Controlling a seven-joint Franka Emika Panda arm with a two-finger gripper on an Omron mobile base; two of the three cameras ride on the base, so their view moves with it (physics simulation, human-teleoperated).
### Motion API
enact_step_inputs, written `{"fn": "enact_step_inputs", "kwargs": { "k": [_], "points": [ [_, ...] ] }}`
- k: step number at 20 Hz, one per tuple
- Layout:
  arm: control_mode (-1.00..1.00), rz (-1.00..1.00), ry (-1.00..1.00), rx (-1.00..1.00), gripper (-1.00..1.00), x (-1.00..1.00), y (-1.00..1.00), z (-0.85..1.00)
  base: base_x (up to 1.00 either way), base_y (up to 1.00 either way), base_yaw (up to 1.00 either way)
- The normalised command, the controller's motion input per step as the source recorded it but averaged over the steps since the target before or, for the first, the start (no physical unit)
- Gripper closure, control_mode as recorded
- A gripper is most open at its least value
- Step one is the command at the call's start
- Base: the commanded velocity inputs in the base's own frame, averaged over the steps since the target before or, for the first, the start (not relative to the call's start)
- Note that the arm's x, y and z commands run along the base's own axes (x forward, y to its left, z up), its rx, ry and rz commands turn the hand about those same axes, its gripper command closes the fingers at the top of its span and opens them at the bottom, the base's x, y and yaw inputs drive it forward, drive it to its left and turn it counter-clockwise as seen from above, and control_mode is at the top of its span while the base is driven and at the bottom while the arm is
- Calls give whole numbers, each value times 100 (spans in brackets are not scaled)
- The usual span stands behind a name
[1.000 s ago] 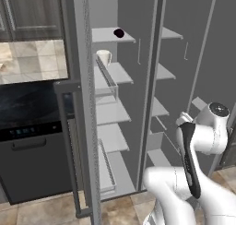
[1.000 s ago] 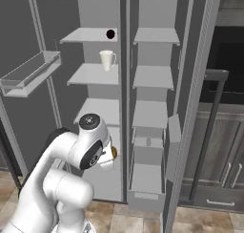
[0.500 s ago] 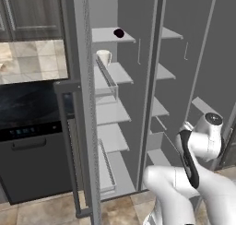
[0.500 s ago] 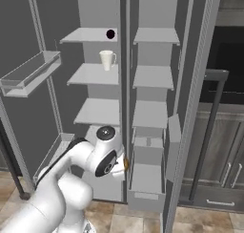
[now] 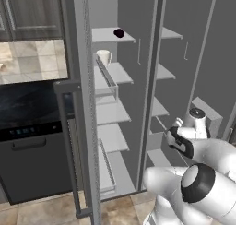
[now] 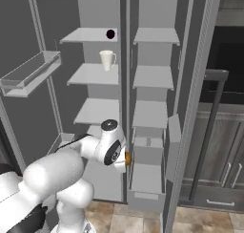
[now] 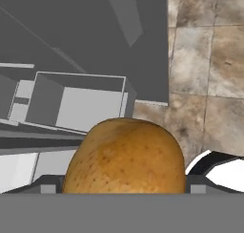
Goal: Take the eggplant and potato from the fridge shelf and place them in the freezer drawer to begin freezing them.
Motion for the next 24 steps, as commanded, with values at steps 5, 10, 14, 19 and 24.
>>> {"fn": "enact_step_inputs", "kwargs": {
  "k": [5, 10, 14, 19, 24],
  "points": [
    [-100, 0, 7, 0, 100, 21, -6, -22, 0, 0, 0],
    [-100, 0, 5, 0, 100, 18, -15, -27, 0, 0, 0],
    [-100, 0, 7, 1, 100, 26, -7, -28, 0, 0, 0],
    [-100, 0, 10, 0, 100, 36, 0, -32, 0, 0, 0],
    [-100, 0, 7, 1, 100, 26, 0, -33, 0, 0, 0]
  ]
}}
